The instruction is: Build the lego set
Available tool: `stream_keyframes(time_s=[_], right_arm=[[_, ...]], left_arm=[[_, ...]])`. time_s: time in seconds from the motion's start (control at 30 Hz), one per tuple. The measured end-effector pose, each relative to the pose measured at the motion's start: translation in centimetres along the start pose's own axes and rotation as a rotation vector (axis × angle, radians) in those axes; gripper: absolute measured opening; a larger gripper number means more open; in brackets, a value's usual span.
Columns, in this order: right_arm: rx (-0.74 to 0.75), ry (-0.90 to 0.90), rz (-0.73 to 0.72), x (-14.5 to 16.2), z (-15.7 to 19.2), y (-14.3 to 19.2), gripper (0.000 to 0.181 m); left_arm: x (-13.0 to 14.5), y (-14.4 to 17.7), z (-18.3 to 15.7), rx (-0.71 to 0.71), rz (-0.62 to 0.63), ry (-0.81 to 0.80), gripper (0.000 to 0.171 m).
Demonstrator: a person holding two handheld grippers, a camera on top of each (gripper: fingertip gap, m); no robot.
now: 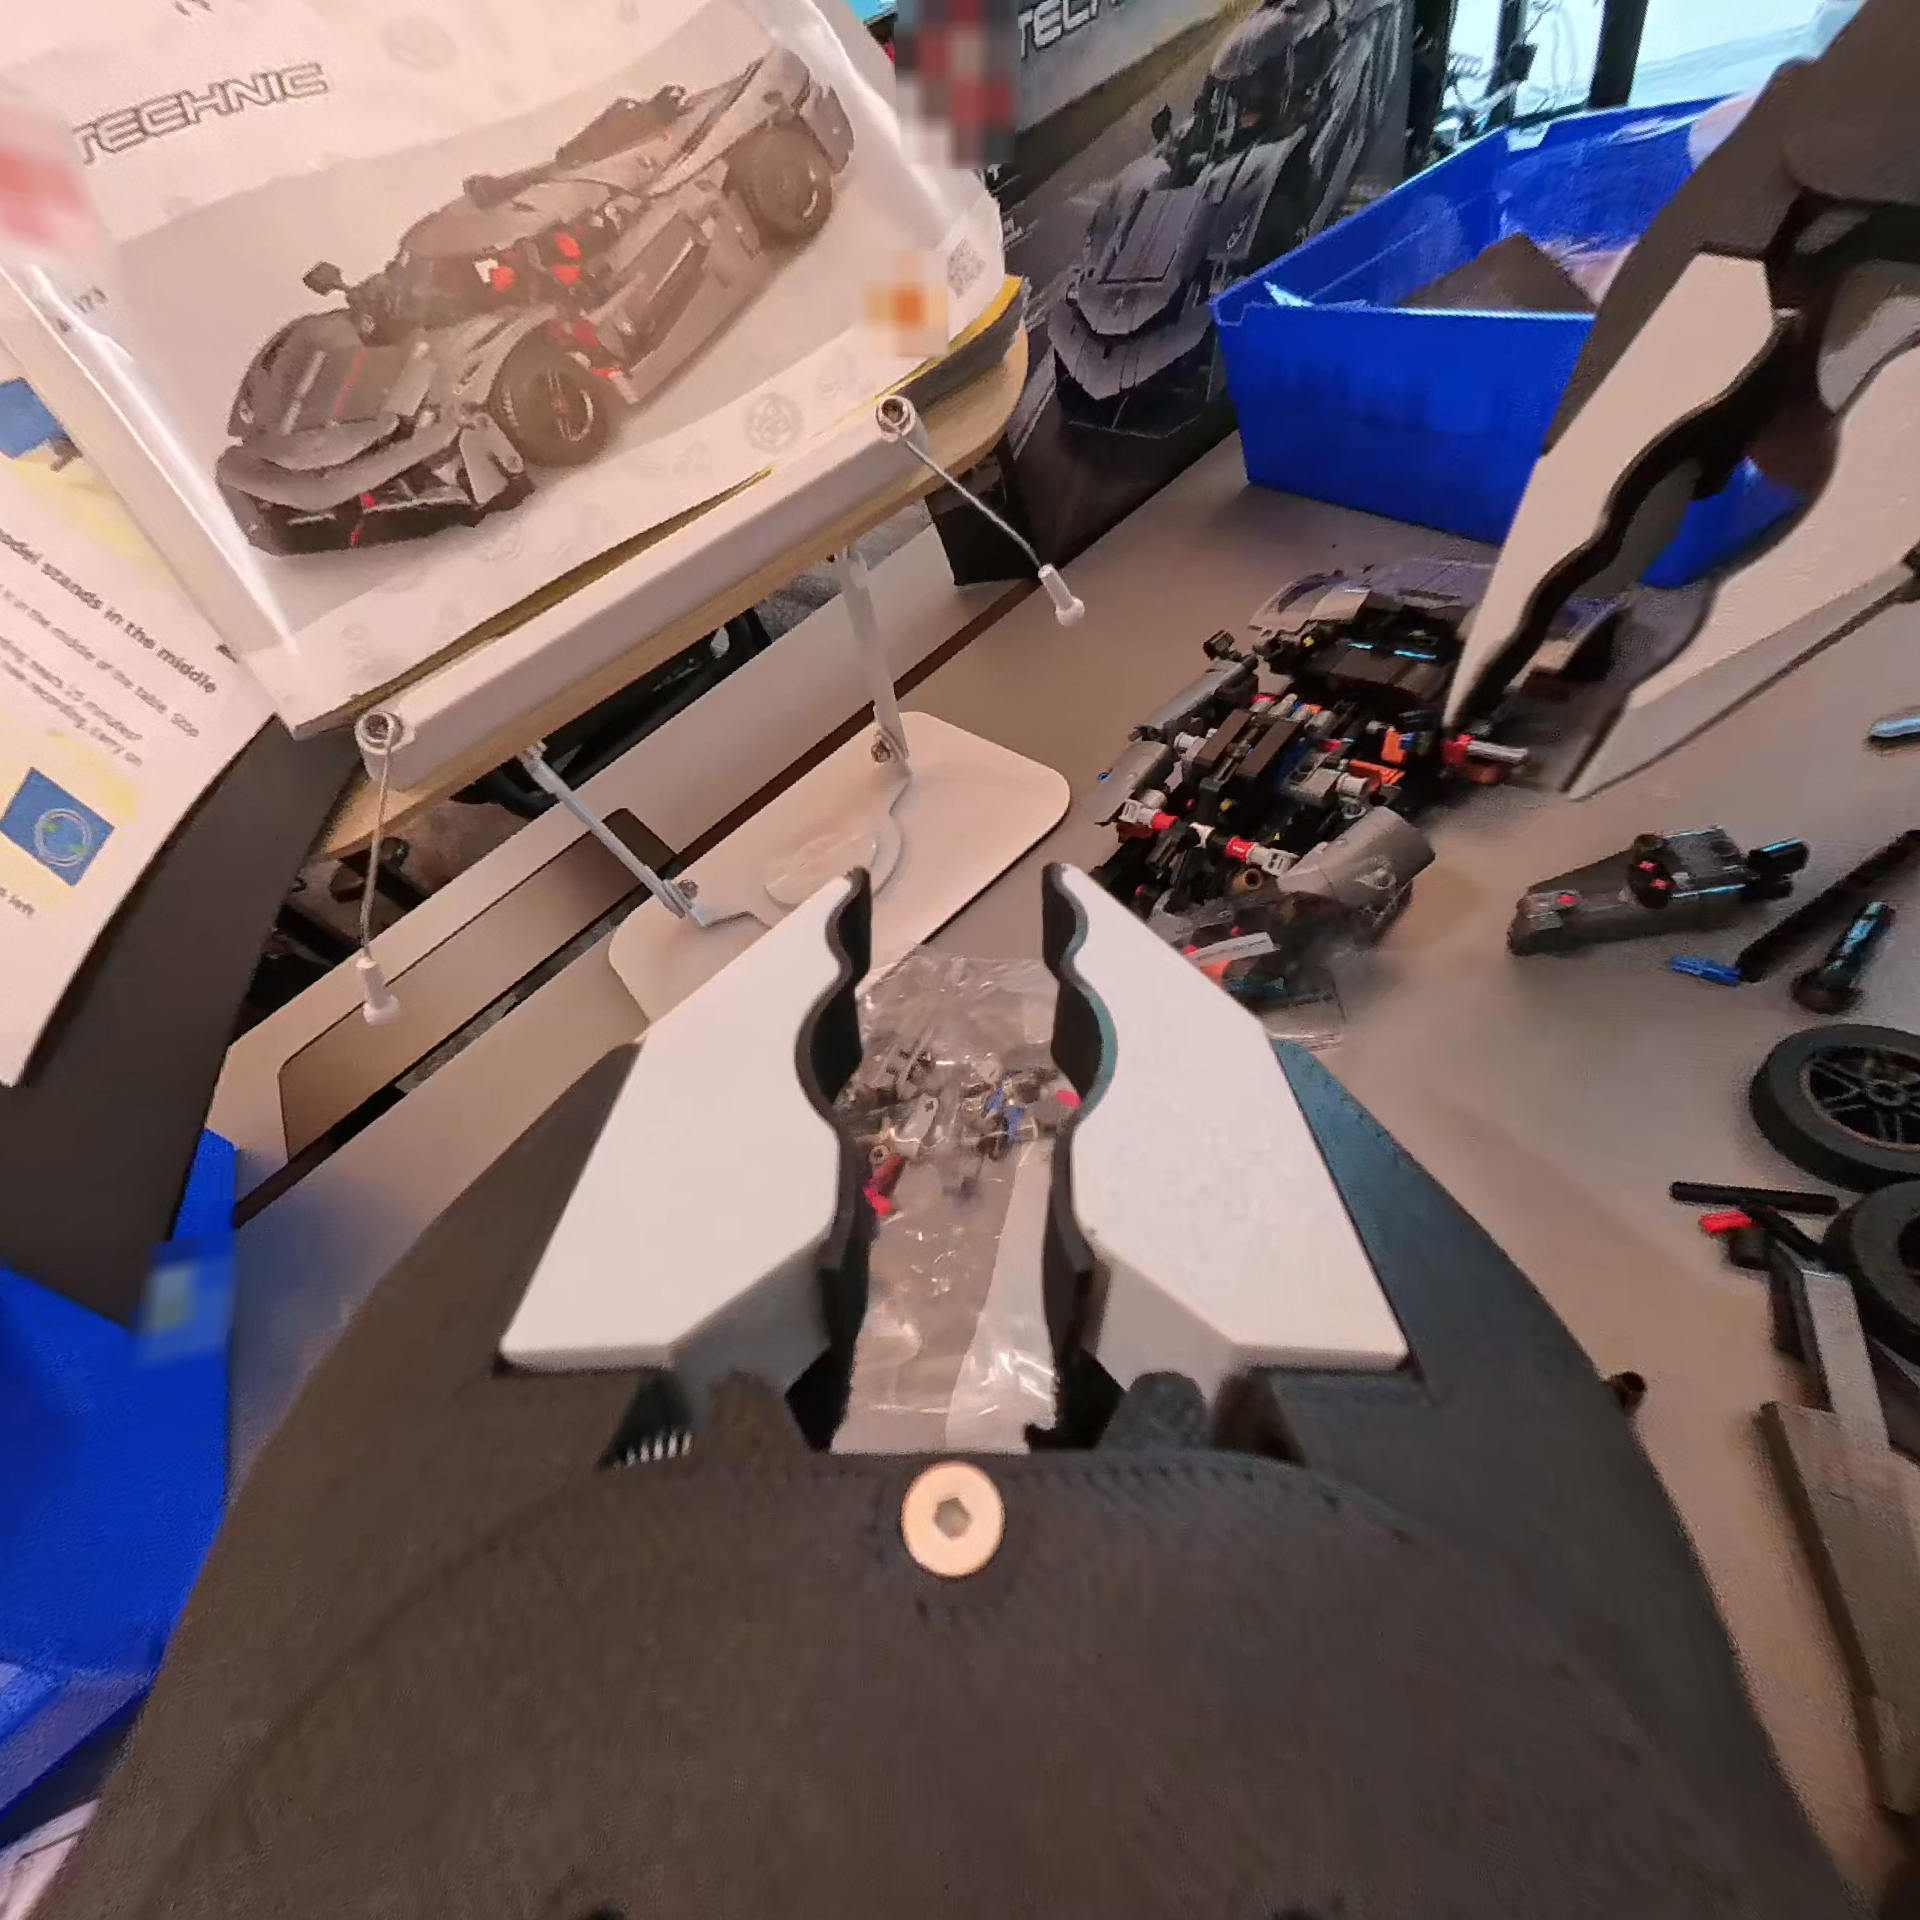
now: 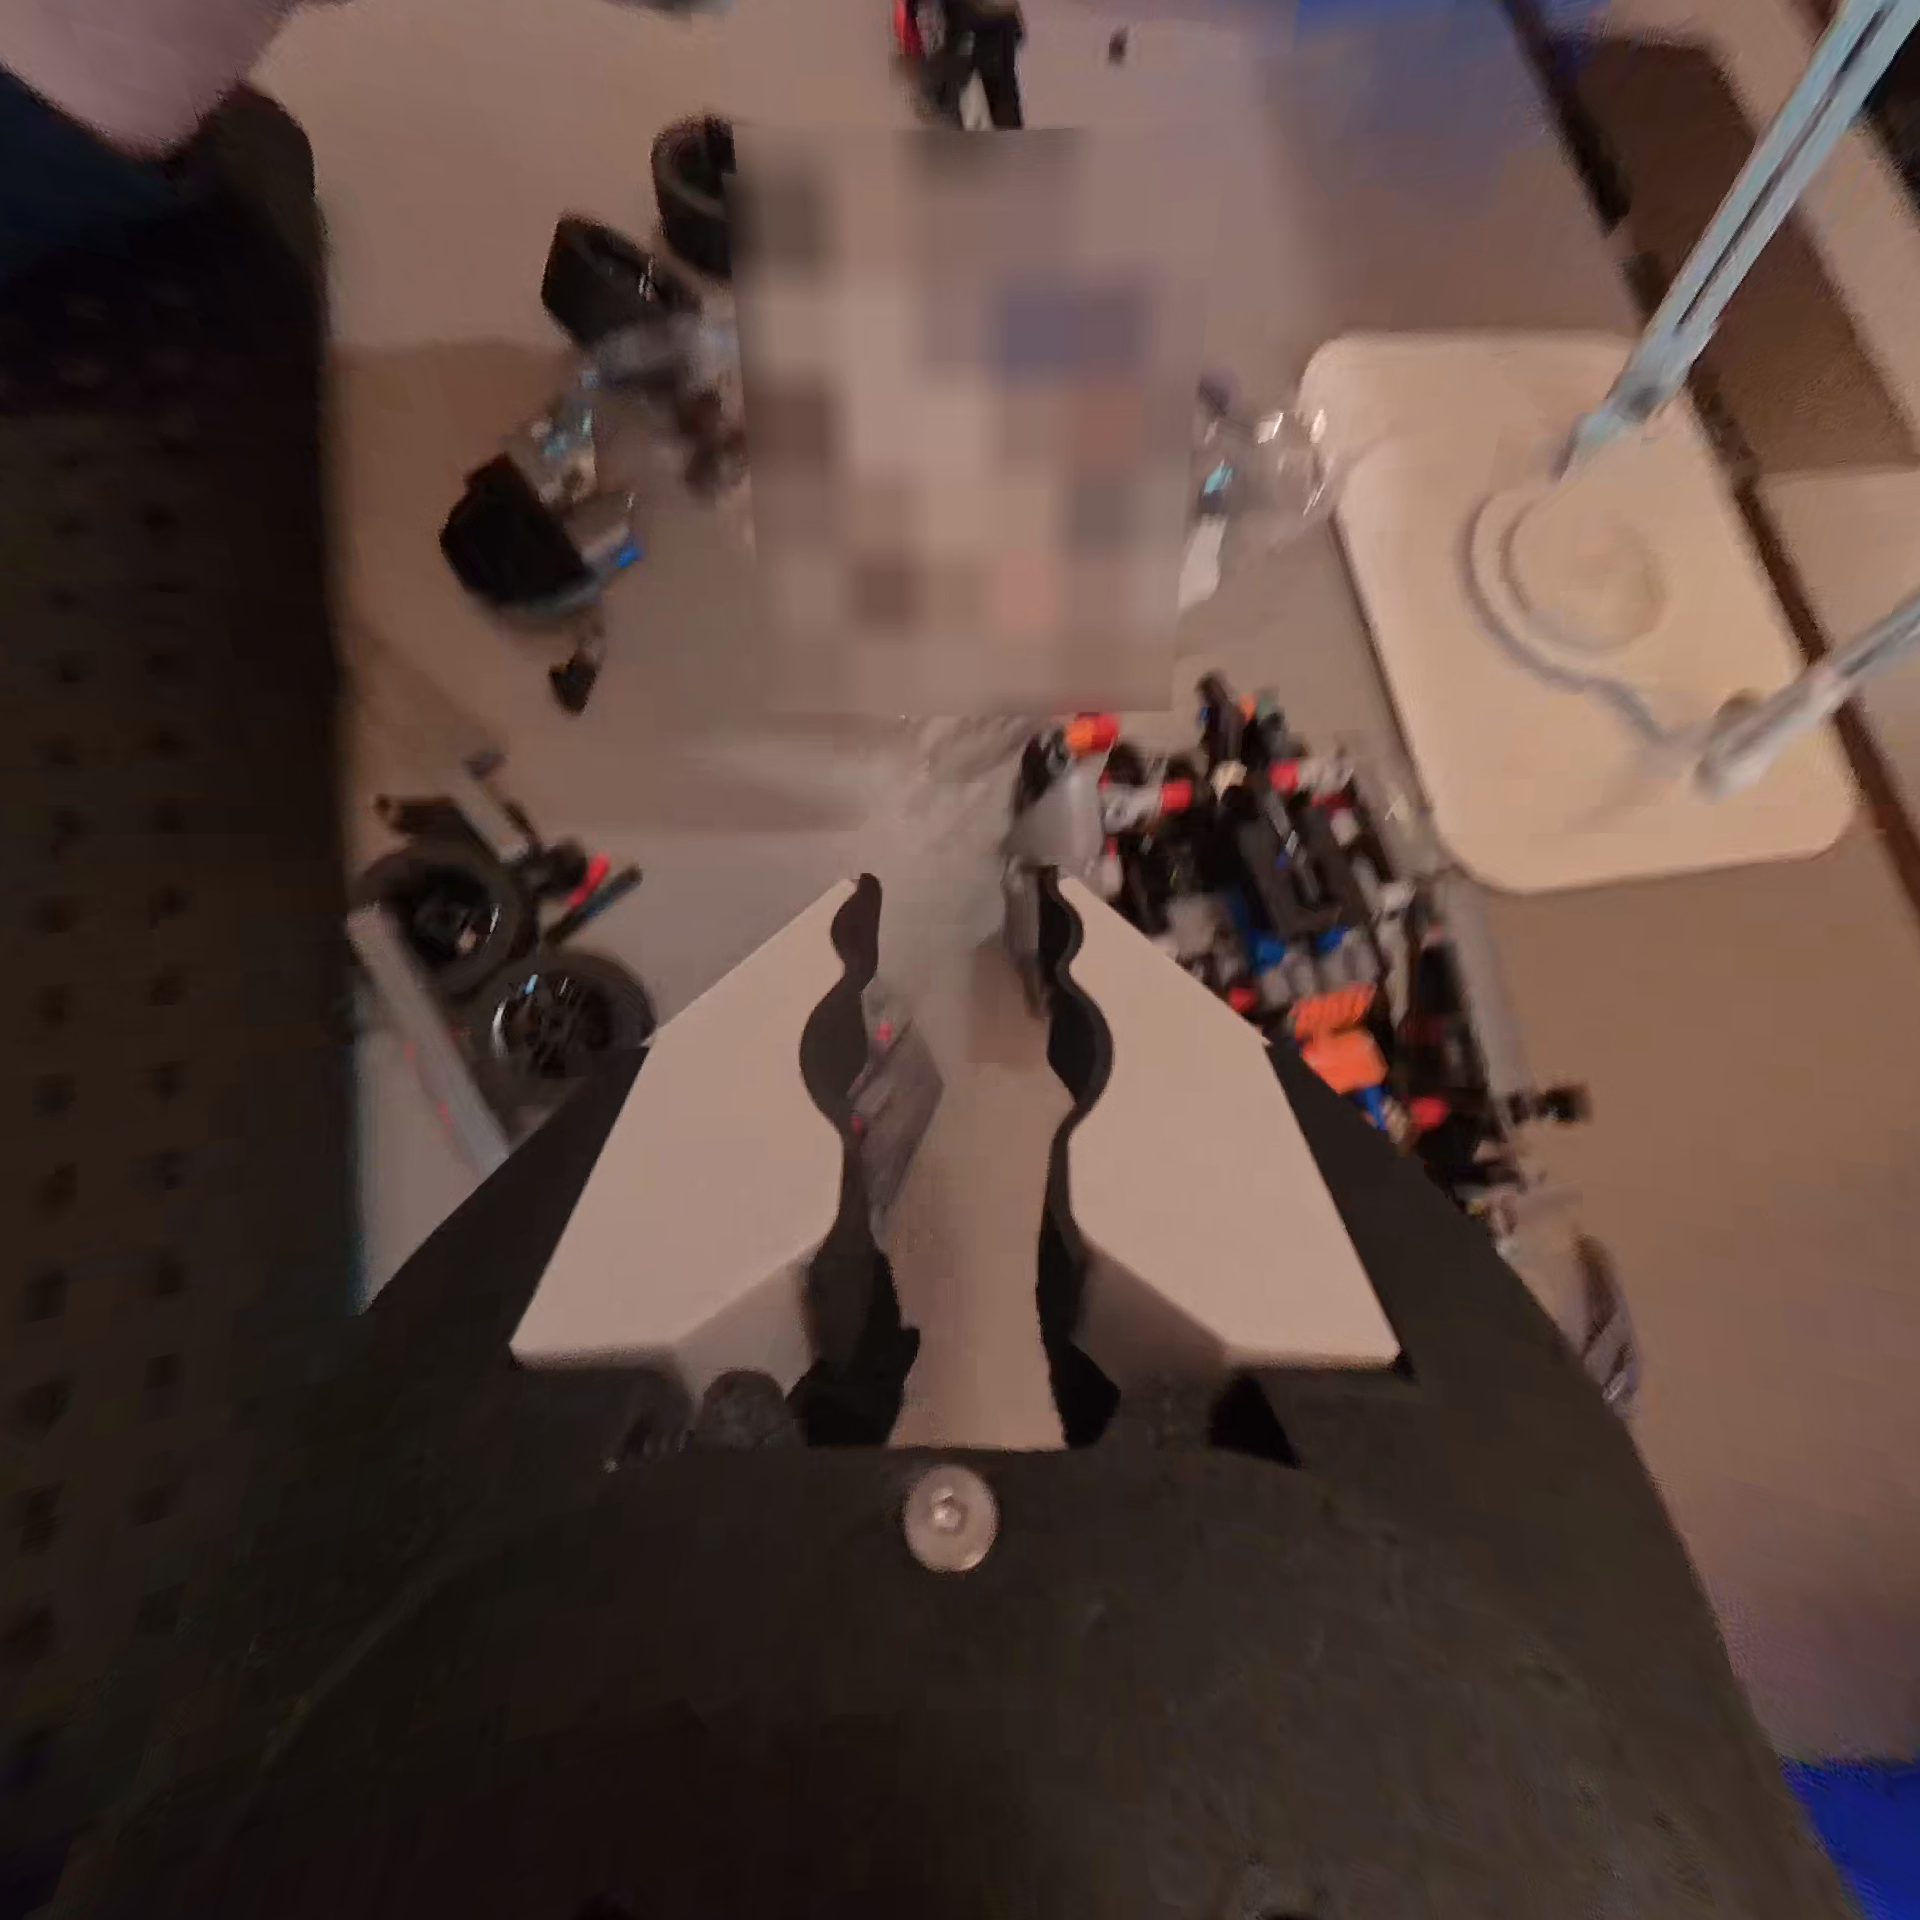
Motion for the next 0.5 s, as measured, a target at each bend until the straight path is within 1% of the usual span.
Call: stream_keyframes(time_s=[0.07, 0.13, 0.17, 0.23, 0.27, 0.33, 0.4, 0.47, 0.5], right_arm=[[-0.022, -0.004, 0.054, 1.5, 0.4, 0.8, 0.031], [-0.074, -0.010, 0.113, 2.7, 1.4, 0.9, 0.033], [-0.103, -0.016, 0.162, 3.5, 1.8, 0.7, 0.036], [-0.144, -0.024, 0.254, 4.7, 2.5, 0.2, 0.039], [-0.160, -0.038, 0.276, 5.0, 2.8, -0.3, 0.040], [-0.161, -0.049, 0.320, 5.4, 2.8, -1.4, 0.049], [-0.133, -0.059, 0.353, 5.8, 2.4, -2.3, 0.041], [-0.117, -0.059, 0.364, 6.0, 2.1, -2.6, 0.022], [-0.110, -0.046, 0.357, 5.9, 2.0, -2.6, 0.016]], left_arm=[[-0.1, -0.1, -0.2, 0.005, 0.003, 0.003, 0.030], [-0.7, 0.0, -0.7, 0.002, -0.036, -0.030, 0.024], [-1.0, 0.0, -1.0, 0.016, -0.054, -0.035, 0.024], [-1.1, -0.4, -1.8, 0.045, -0.048, -0.032, 0.025], [-1.0, -0.6, -2.2, 0.059, -0.036, -0.041, 0.026], [-1.1, -1.0, -3.1, 0.091, -0.028, -0.057, 0.028], [-1.2, -1.4, -4.1, 0.130, -0.028, -0.071, 0.028], [-1.2, -1.7, -4.9, 0.149, -0.015, -0.102, 0.028], [-1.2, -1.8, -5.2, 0.157, -0.009, -0.120, 0.028]])
Point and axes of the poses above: each gripper's, where its closed fingertips meet, y back along the fingers, x out of its underside, z = x × y across the jaws, the point moved 6 cm from there along y, back along the fingers, and after that the axes turned 8 degrees about -z, right-handed, at the moved point
